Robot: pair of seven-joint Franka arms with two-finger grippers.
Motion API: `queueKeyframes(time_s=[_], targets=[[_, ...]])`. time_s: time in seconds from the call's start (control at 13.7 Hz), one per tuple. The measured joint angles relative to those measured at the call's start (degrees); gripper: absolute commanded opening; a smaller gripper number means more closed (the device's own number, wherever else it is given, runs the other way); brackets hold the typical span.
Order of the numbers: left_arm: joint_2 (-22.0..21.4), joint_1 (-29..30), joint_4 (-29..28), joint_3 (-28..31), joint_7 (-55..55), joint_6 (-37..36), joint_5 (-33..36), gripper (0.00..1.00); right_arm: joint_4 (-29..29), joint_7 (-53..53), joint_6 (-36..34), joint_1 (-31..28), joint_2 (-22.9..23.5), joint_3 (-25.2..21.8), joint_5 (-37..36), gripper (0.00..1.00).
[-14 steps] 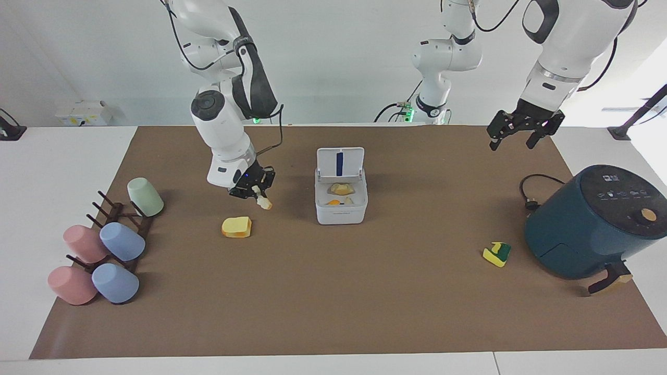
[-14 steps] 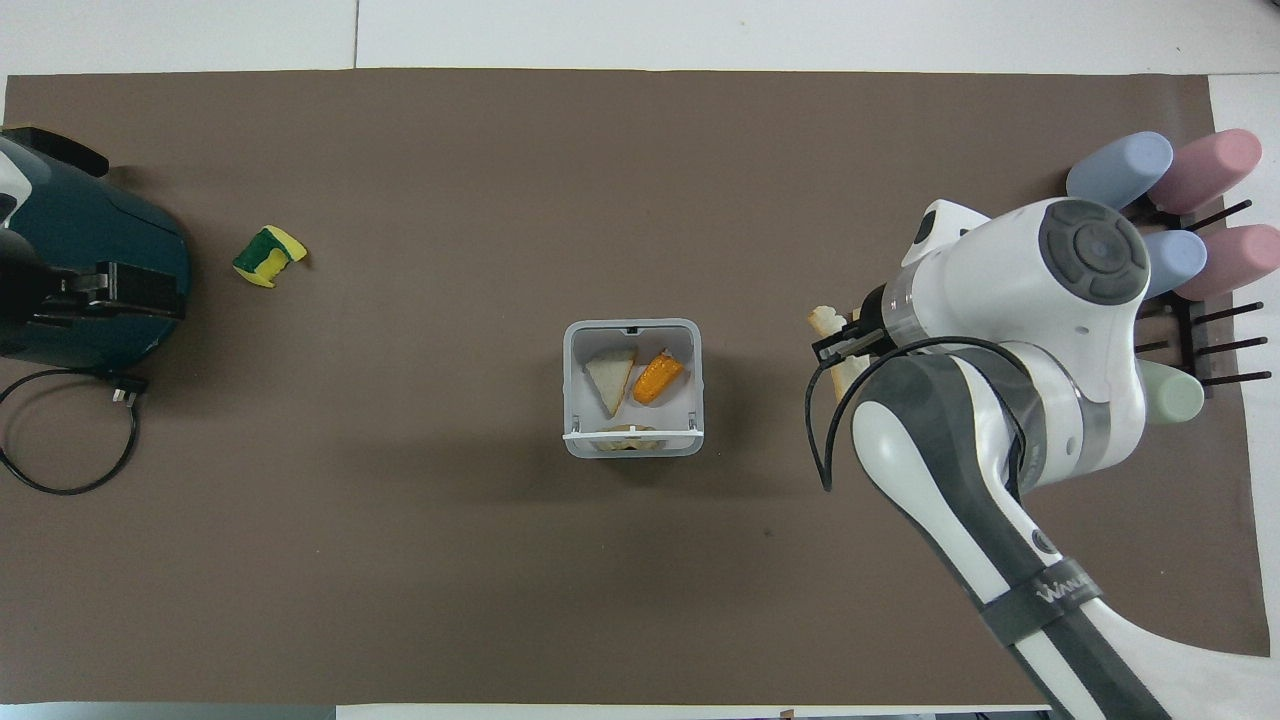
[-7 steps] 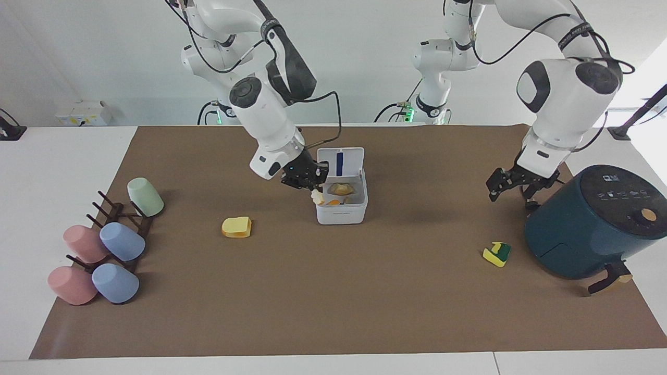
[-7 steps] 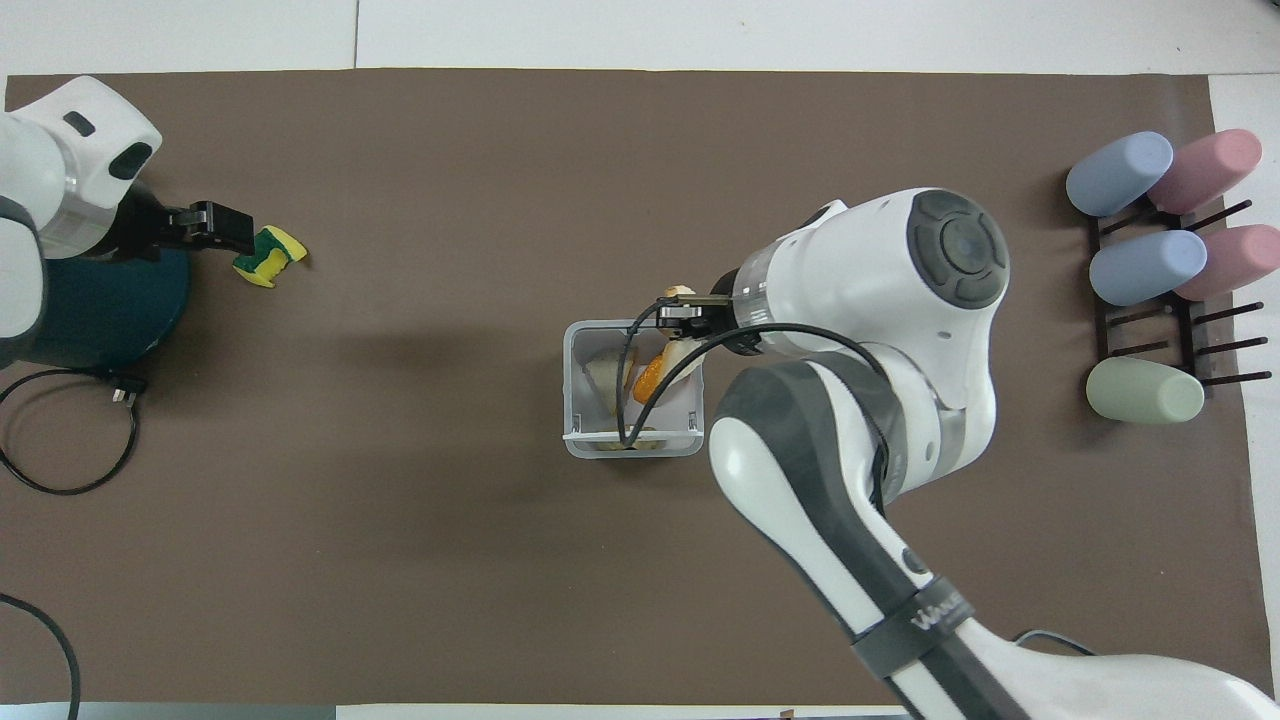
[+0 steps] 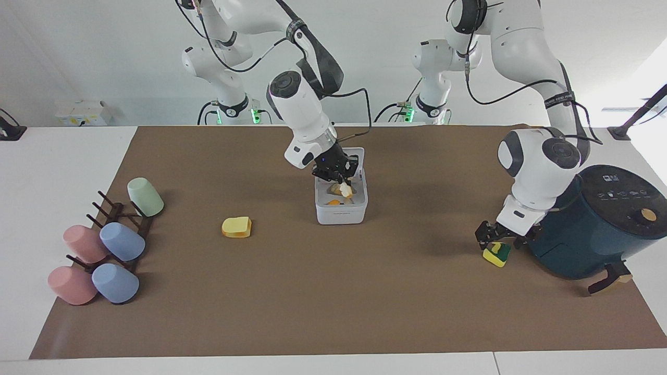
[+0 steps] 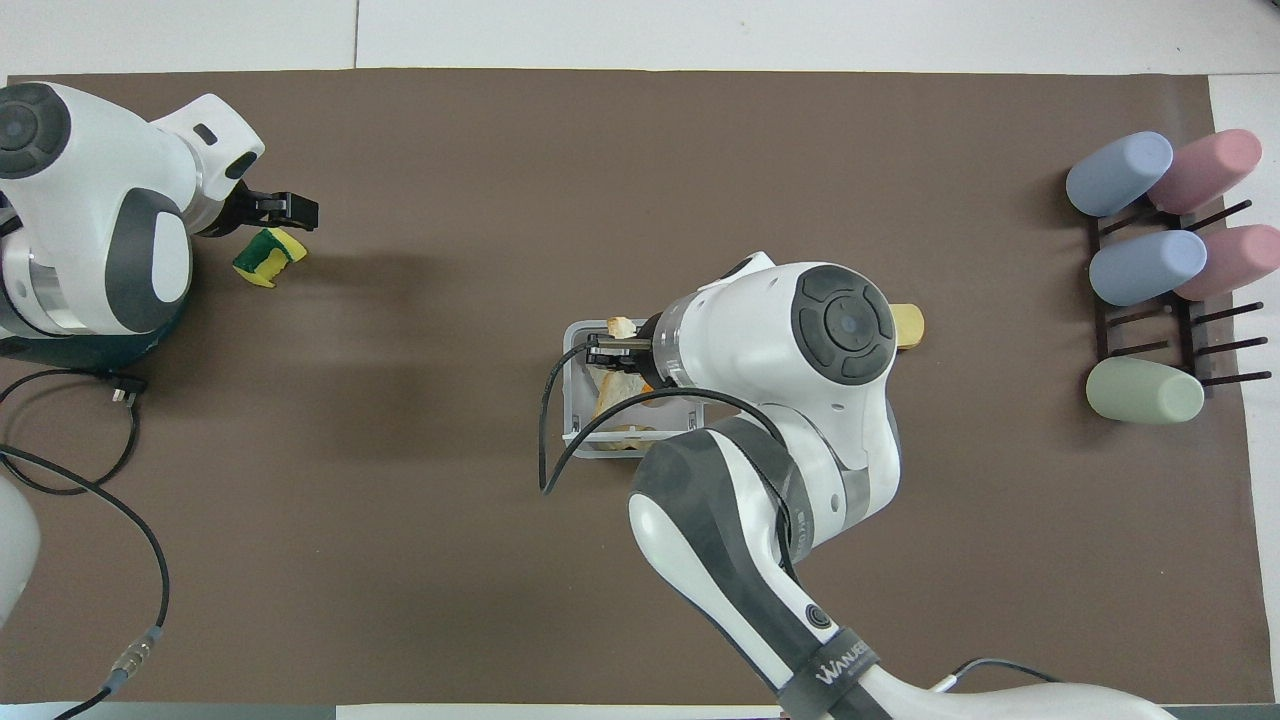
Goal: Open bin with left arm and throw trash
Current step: 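Release the cheese into the bin while the left gripper grasps the sponge, then carry the sponge toward the bin while the right gripper withdraws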
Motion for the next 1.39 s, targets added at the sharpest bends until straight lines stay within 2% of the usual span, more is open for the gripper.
queueKeyframes(time_s=[0.15, 0.22, 0.29, 0.51, 0.73, 0.8, 0.95, 1.1, 1.24, 1.39], targets=[[2.42, 0.46, -1.64, 0.08, 2.19, 4.28, 0.05, 0.99, -0.34, 0.00, 0.04, 0.00, -0.09, -0.04, 0.00, 0.90], [3.02, 1.09, -3.34, 0.09, 3.58, 6.02, 0.05, 0.68, -0.36, 0.00, 0.06, -0.01, -0.11, -0.04, 0.00, 0.96], [3.10, 1.62, -5.16, 0.08, 4.69, 7.33, 0.05, 0.01, -0.35, 0.00, 0.11, -0.01, -0.15, -0.04, 0.00, 1.00], [2.18, 1.49, -7.05, -0.47, 5.01, 8.70, 0.08, 0.00, -0.12, -0.06, 0.23, -0.06, -0.35, -0.17, -1.00, 1.00], [0.30, 1.45, -7.63, -0.72, 5.01, 7.21, 0.09, 0.00, 1.19, -1.28, -0.05, -2.01, -0.38, -0.49, -11.29, 1.00], [-0.94, 1.45, -7.64, -0.70, 4.99, 4.71, 0.09, 0.00, 1.14, -5.78, -0.23, -3.88, -0.34, -0.55, -14.16, 1.00], [-4.64, 0.85, -7.59, -0.85, 3.47, -1.40, 0.09, 0.00, 0.54, -20.72, -0.43, -9.03, -0.02, -0.74, -15.40, 1.00], [-9.31, -2.08, -7.56, -0.97, -2.00, -7.79, 0.08, 0.00, -1.07, -30.79, -0.29, -14.55, 0.30, -0.89, -15.40, 1.00], [-13.40, -6.91, -7.53, -1.27, -10.75, -12.28, 0.08, 0.00, -3.76, -32.86, 1.49, -16.95, 0.66, -0.96, -15.43, 1.00], [-15.42, -12.66, -7.53, -1.70, -19.76, -14.27, -0.15, 0.00, -6.69, -32.86, 3.59, -18.24, 2.02, -0.99, -15.78, 1.00]])
